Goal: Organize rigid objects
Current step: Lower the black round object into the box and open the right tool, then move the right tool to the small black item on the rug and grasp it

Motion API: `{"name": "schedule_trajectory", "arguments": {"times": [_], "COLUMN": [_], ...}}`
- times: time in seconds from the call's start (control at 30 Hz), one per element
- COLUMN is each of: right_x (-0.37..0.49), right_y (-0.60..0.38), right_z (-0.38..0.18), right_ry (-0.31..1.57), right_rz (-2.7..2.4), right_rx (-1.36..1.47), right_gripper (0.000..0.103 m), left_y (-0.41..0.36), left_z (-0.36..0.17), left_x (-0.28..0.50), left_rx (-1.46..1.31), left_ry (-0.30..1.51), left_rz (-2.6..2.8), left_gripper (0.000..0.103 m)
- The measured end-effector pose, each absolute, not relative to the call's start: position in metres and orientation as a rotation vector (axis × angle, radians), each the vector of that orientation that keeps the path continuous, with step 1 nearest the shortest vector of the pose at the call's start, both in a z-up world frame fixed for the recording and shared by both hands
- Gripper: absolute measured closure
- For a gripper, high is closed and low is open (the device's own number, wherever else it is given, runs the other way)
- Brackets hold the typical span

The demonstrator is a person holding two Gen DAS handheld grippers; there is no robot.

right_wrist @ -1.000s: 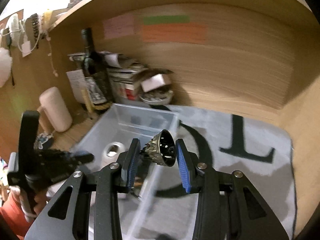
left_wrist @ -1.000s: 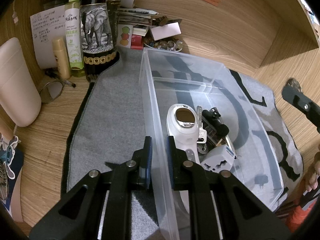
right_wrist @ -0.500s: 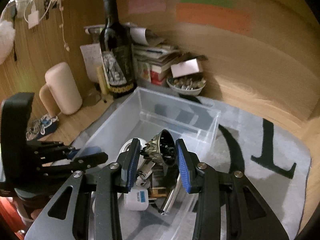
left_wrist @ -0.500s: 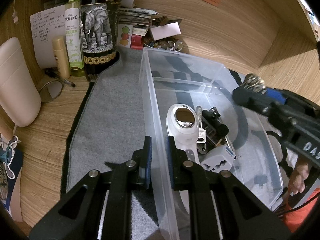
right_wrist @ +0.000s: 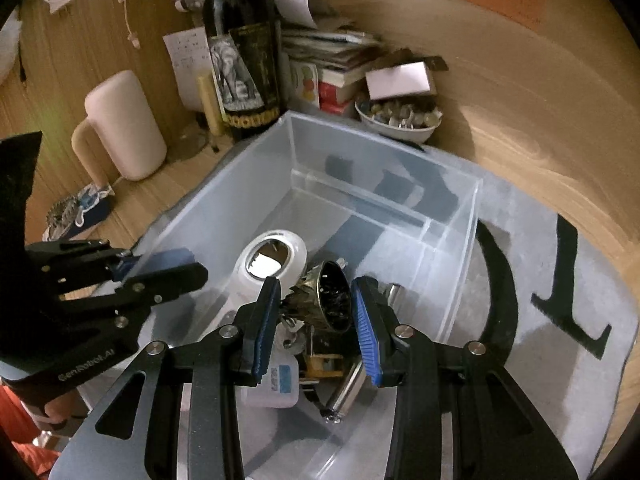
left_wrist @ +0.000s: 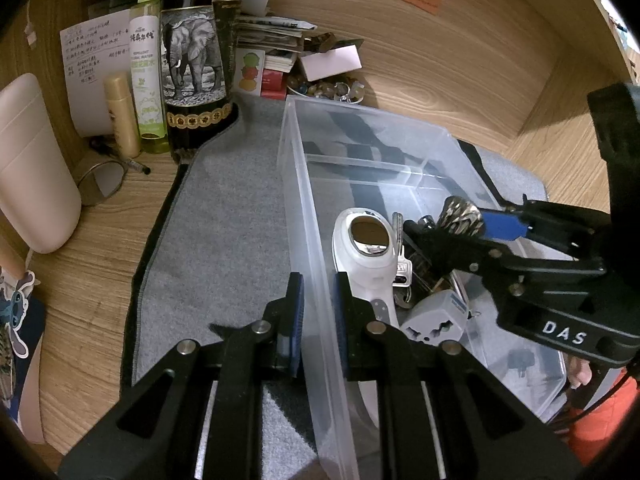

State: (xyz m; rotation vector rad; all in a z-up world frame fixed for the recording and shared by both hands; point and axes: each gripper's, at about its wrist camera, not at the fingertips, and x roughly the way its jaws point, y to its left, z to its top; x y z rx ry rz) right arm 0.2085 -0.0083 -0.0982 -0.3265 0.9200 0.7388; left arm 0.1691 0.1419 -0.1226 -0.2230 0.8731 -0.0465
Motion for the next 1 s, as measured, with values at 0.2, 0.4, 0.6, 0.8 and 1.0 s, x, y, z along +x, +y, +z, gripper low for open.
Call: {"name": "schedule_trajectory", "arguments": {"times": [0.2,0.4,0.6,0.8,1.0], "right_x": [0.208,0.200,0.189,0.181,0.173], "right_y": [-0.011,-0.018,-0.042,-0.086,-0.123], "right_z": [-0.096,-0.082,-0.059,-0.045,-0.051], "right_ry": [0.942,0.884,0.807,0.758,0.761], "right_rz": [0.757,0.749,0.720,0.637,0.549], "right_rx": [-0.292,-0.279,-0.239,-0.195,-0.163], "right_gripper": [0.059,0.052,0.048,0.040,0.035], "left_y": [0.142,0.142,0.142,0.143,0.144], "left_z": [-0.123,-0.123,-0.123,-0.123,-0.124], "left_x": [0.169,0.169,0.169,0.169,0.168], "left_rx": [-0.223,-0.224,-0.223,-0.225,-0.227], "left_ry": [0.873,0.873,0.873,0.874,0.877], "left_rz": [-0.046,-0.046,-0.047,-0.047,-0.044], "left_gripper": [0.089,0.089,0.089,0.089,0.089]}}
